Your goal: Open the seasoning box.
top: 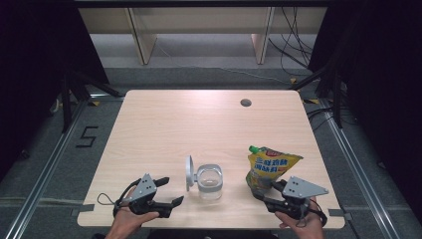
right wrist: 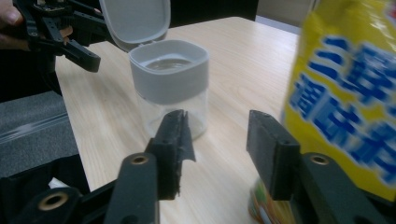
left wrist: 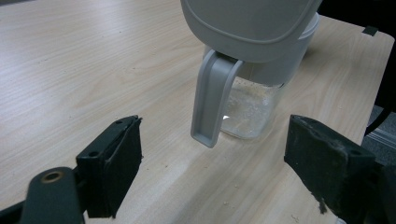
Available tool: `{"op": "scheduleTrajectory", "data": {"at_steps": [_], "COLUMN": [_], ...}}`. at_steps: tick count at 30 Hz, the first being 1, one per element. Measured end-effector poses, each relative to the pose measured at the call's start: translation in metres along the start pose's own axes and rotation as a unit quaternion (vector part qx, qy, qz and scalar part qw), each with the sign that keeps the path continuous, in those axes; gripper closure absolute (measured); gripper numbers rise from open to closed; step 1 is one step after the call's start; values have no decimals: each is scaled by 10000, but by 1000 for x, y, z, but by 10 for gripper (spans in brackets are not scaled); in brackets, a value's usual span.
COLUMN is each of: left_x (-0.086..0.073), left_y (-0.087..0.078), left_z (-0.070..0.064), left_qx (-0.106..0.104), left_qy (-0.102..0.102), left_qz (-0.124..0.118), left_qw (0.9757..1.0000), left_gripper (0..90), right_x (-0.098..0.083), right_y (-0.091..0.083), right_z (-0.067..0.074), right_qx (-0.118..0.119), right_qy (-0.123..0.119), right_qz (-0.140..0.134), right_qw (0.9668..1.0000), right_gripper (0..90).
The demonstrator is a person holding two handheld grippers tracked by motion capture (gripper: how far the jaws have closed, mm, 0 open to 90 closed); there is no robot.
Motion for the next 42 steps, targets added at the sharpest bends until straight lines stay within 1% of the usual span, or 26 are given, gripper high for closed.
{"op": "scheduleTrajectory", "data": {"at_steps": [1, 3, 6, 7, 8, 9, 13, 14, 16, 17, 18, 20, 21, 23, 24, 25, 27, 29, 30, 33, 34, 35, 36, 37, 41, 42], "left_x": [-1, -1, 0, 0, 0, 0, 0, 0, -1, -1, -2, -2, -2, -3, -3, -3, -3, -3, -3, -3, -3, -4, -4, -4, -4, -4], "left_y": [0, 1, 1, 1, 1, 1, 1, 1, 2, 2, 2, 3, 3, 3, 2, 3, 3, 4, 3, 4, 4, 3, 3, 4, 5, 5], "left_z": [0, 0, 0, 0, 0, 0, 0, 0, -1, -1, -1, 0, 0, 0, 1, 0, 0, 0, 0, 1, 1, 1, 1, 1, 0, -1], "left_qx": [-29, -34, -66, -97, -47, -47, -36, -69, -51, -44, -53, -26, -26, 1, 12, -2, -19, -48, -28, -81, -81, -85, -58, -56, -37, -37], "left_qy": [18, 6, 94, 150, 87, 87, 36, 93, 21, -7, 27, 7, 8, 19, 38, 14, 8, 45, 61, 158, 158, 125, 128, 111, 21, 12], "left_qz": [13, 21, 31, 24, 8, 8, 12, 21, 32, 30, 61, 48, 50, 64, 87, 71, 58, 59, 89, 100, 100, 108, 132, 107, 80, 85], "left_qw": [10000, 10000, 9999, 9998, 10000, 10000, 10000, 9999, 10000, 10000, 10000, 10000, 10000, 10000, 10000, 10000, 10000, 10000, 9999, 9998, 9998, 9998, 9998, 9999, 10000, 10000], "left_gripper": [181, 181, 181, 181, 181, 181, 179, 178, 175, 172, 172, 171, 170, 170, 170, 170, 169, 170, 169, 169, 169, 169, 169, 169, 170, 169], "right_x": [0, -5, -6, -7, -11, -13, -24, -29, -34, -36, -38, -41, -43, -43, -45, -46, -46, -48, -48, -50, -50, -50, -49, -51, -51, -53], "right_y": [-3, -13, -21, -26, -33, -36, -45, -47, -48, -47, -46, -46, -48, -47, -47, -48, -46, -45, -46, -42, -42, -40, -39, -39, -36, -33], "right_z": [-2, -7, -15, -20, -24, -27, -42, -43, -45, -48, -47, -50, -49, -53, -58, -57, -64, -68, -65, -75, -75, -72, -74, -72, -75, -74], "right_qx": [11, -112, -199, -334, -432, -455, -642, -666, -752, -712, -631, -721, -803, -800, -792, -838, -807, -844, -868, -898, -898, -782, -753, -776, -684, -699], "right_qy": [6, 129, 104, 146, 322, 348, 217, 345, 486, 444, 539, 469, 661, 681, 593, 740, 558, 581, 789, 489, 489, 641, 497, 622, 466, 574], "right_qz": [-66, 63, 25, 19, 104, 112, 281, 370, 460, 460, 482, 534, 607, 506, 516, 555, 421, 419, 481, 379, 379, 364, 291, 366, 345, 356], "right_qw": [10000, 9998, 9997, 9993, 9985, 9983, 9973, 9965, 9949, 9954, 9954, 9949, 9927, 9932, 9938, 9922, 9943, 9939, 9919, 9940, 9940, 9942, 9955, 9944, 9960, 9953], "right_gripper": [548, 515, 496, 479, 458, 459, 431, 420, 396, 385, 383, 353, 339, 301, 289, 277, 252, 232, 229, 181, 181, 182, 182, 178, 165, 159]}}
Point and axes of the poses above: each handheld gripper's, and its own axes: y roughly forward along the jaws, x roughly out of its top, z roughly to its left, the point moved 9 cm from there along y, roughly forward along the jaws, and after that the axes turned 14 degrees about -z, right-handed, at the moved point
